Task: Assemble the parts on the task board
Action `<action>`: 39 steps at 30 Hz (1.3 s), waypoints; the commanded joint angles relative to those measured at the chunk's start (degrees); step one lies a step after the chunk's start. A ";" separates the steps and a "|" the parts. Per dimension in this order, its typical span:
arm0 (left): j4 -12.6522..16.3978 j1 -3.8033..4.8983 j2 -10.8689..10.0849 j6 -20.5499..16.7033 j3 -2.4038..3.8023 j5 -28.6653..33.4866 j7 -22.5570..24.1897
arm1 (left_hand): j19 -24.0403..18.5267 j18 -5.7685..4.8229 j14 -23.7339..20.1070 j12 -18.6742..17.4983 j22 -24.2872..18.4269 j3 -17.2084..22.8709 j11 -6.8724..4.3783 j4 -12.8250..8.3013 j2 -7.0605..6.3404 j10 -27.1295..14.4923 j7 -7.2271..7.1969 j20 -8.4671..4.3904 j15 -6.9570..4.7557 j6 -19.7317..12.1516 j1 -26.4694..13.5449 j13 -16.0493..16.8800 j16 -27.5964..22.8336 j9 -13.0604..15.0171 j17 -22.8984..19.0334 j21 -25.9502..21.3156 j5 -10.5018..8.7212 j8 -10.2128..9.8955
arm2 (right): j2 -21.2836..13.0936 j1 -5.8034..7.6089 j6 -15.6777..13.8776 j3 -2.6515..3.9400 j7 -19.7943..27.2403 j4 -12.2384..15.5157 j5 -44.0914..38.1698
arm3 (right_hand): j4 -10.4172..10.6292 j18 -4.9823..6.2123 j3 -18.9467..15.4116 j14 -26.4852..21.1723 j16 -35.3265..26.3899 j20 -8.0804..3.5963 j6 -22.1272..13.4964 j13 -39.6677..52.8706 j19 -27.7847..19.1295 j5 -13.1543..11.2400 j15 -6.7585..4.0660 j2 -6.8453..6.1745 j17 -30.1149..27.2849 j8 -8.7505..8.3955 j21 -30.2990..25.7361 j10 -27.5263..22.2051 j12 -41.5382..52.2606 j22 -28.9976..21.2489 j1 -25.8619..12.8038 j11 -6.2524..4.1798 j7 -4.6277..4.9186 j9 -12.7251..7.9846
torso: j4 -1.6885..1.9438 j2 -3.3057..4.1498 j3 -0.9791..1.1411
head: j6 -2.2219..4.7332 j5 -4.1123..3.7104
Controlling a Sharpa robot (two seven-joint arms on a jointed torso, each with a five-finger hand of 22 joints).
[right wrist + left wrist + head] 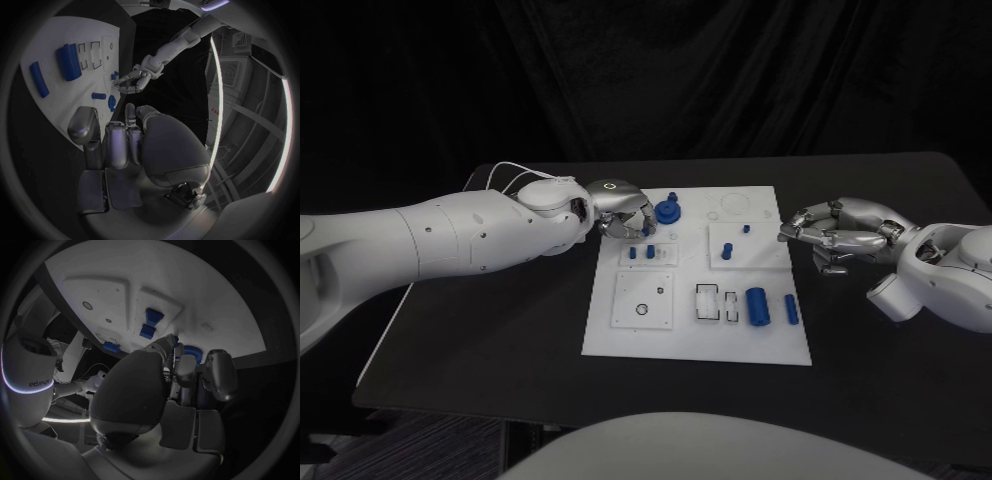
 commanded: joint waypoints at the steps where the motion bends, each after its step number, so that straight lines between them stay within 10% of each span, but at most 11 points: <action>1: -0.12 -0.27 0.18 0.48 0.01 -0.07 0.30 | -0.39 0.10 -0.24 0.09 9.12 -0.20 0.06 0.15 0.05 0.09 0.07 -0.19 0.04 -0.47 -0.49 0.00 -0.38 -0.05 -0.05 -0.23 -0.38 -0.27 | 0.02 -0.16 0.78 0.04 -0.88 -0.04 -0.08 | 0.08 0.32 0.39 1.31 -0.37 -0.13 -0.46 2.16 -0.41 0.24 -0.08 -0.02 0.32 0.13 -0.35 -0.36 -0.29 -0.05 0.59 0.17 0.12 0.06 | 0.03 0.02 0.01 | 0.01 -0.12; 16: -1.12 -0.60 0.79 0.78 0.01 -0.07 -0.37 | -0.81 0.25 -0.80 -0.27 8.91 -0.34 0.04 0.09 -0.14 -0.40 -0.12 -0.10 0.09 -0.92 -0.65 -0.21 -0.84 -0.29 -0.87 -1.06 -0.81 -0.63 | 0.16 -0.19 1.11 0.04 -1.17 -0.19 -0.08 | 0.06 0.37 0.47 1.21 -0.55 -0.11 -0.55 1.91 -0.55 0.23 -0.05 0.00 0.08 0.07 -0.60 -0.57 -0.39 -0.19 0.63 0.20 0.17 0.06 | -0.03 0.00 -0.02 | 0.01 0.09; 25: -1.24 -0.68 0.73 0.70 0.01 -0.07 -0.81 | -2.04 0.66 -2.47 -2.79 8.32 -1.43 0.82 0.60 -2.28 -5.84 -3.43 0.34 0.68 -5.61 -1.84 -1.44 -1.72 -2.01 -2.89 -3.66 -4.51 -1.56 | 0.16 -0.20 1.27 0.04 -1.32 -0.19 -0.08 | 0.03 0.46 0.56 1.11 -0.74 -0.08 -0.68 1.60 -0.77 0.22 -0.01 -0.01 -0.14 -0.02 -1.02 -0.84 -0.52 -0.43 0.67 0.26 0.23 0.05 | 0.04 -0.03 0.00 | 0.01 0.11; 39: -1.53 -0.72 0.35 -0.60 0.01 -0.07 -2.67 | -2.41 0.84 -3.17 -3.38 8.09 -2.24 1.28 1.12 -2.78 -8.33 -4.64 0.65 1.04 -8.37 -2.25 -2.04 -1.98 -2.97 -3.81 -4.82 -5.18 -1.62 | 0.07 -0.21 1.51 0.04 -1.60 -0.15 -0.08 | -0.04 0.51 0.66 0.96 -1.00 -0.04 -0.82 1.28 -0.94 0.22 0.04 -0.05 -0.47 -0.12 -1.31 -1.12 -0.66 -0.57 0.73 0.32 0.30 0.04 | 0.03 0.02 0.00 | 0.01 0.27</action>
